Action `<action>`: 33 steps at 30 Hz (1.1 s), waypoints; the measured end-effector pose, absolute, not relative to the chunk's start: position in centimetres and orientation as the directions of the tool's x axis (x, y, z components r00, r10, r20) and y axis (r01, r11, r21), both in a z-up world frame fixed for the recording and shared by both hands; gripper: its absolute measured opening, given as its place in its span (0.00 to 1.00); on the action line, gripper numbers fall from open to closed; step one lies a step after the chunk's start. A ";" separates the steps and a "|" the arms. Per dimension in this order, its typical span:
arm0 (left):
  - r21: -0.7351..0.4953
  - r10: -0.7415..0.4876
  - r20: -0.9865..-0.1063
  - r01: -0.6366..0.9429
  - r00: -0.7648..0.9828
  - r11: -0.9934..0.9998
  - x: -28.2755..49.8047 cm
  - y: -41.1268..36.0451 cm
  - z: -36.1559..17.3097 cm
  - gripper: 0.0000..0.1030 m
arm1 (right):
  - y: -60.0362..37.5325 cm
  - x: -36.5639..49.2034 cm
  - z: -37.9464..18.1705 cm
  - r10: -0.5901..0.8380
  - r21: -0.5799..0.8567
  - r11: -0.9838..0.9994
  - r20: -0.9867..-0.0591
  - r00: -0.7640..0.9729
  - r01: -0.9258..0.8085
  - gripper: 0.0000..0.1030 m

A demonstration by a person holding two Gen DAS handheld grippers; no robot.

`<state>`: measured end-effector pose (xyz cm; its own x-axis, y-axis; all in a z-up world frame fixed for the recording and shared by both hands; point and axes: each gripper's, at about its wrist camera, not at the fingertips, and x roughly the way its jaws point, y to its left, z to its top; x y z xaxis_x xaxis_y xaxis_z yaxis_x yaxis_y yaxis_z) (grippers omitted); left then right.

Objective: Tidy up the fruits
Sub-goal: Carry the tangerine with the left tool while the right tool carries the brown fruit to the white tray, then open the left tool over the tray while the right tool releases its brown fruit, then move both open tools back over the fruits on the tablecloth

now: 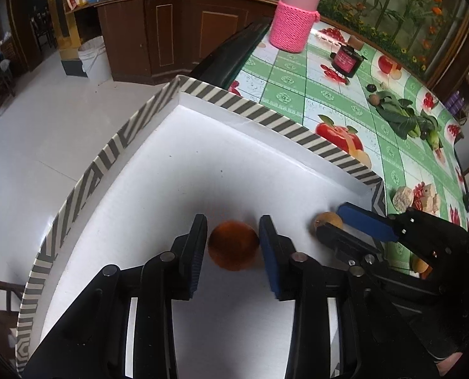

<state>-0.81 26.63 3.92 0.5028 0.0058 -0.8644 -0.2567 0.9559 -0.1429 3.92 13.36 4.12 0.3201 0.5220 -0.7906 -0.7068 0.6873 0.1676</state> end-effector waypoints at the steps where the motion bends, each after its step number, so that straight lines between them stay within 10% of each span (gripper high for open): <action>1: -0.146 0.006 -0.862 -0.259 0.507 0.955 -0.9 26.7 4.0 0.34 | 13.2 3.7 4.2 0.521 0.167 0.689 -0.791 0.322 -0.705 0.27; 33: 0.012 0.014 -0.659 -0.008 0.752 1.000 -7.8 9.7 9.0 0.34 | -7.8 -4.3 9.2 0.470 0.213 0.861 -0.679 0.564 -0.461 0.27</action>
